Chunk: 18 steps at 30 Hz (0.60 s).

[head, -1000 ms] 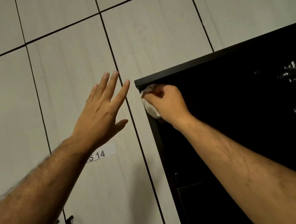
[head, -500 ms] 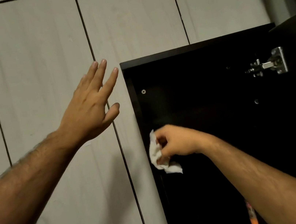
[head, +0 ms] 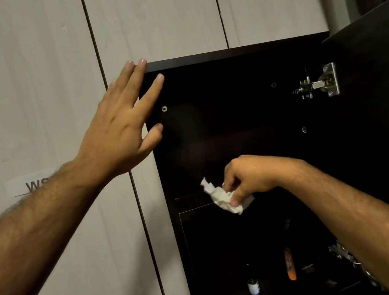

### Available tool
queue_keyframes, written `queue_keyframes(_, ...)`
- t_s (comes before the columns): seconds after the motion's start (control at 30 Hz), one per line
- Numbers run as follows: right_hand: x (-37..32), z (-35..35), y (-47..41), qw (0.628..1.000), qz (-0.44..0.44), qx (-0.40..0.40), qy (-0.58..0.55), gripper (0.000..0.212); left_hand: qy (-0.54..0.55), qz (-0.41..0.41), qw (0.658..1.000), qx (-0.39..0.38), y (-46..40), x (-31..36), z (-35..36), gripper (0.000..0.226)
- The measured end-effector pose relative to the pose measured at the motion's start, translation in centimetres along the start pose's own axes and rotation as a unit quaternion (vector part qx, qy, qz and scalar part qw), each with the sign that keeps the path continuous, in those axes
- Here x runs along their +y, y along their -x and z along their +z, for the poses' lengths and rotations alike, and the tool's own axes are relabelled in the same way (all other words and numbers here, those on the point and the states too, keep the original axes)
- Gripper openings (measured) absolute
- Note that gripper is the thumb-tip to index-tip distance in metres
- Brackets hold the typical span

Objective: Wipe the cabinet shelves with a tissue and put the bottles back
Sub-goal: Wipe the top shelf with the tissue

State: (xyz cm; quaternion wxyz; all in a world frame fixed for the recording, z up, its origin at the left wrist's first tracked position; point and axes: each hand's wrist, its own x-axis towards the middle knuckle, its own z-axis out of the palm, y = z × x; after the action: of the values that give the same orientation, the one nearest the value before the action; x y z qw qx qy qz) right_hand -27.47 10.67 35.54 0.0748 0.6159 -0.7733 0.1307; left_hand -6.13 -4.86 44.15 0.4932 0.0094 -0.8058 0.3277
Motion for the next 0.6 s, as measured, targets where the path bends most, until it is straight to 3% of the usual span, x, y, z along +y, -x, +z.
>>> queue_keyframes(0.13,1.3,0.1,1.5,0.997,0.035,-0.059,0.024,0.005,0.003,-0.002,1.0,-0.002,0.2,1.4,0.8,0.073)
queue_keyframes(0.3,2.1,-0.3,3.4,0.996,0.049,-0.054,0.047,0.009,0.007,0.004,1.0,-0.022,0.5,3.5,2.0,0.07)
queue_keyframes(0.4,3.2,-0.9,4.2,0.988,0.102,-0.085,0.085,0.007,0.01,0.007,0.999,-0.035,0.5,4.9,2.6,0.067)
queue_keyframes(0.6,4.8,-2.9,5.2,0.962,0.176,-0.146,0.146,0.022,0.015,-0.003,0.998,-0.069,0.0,6.9,4.1,0.068)
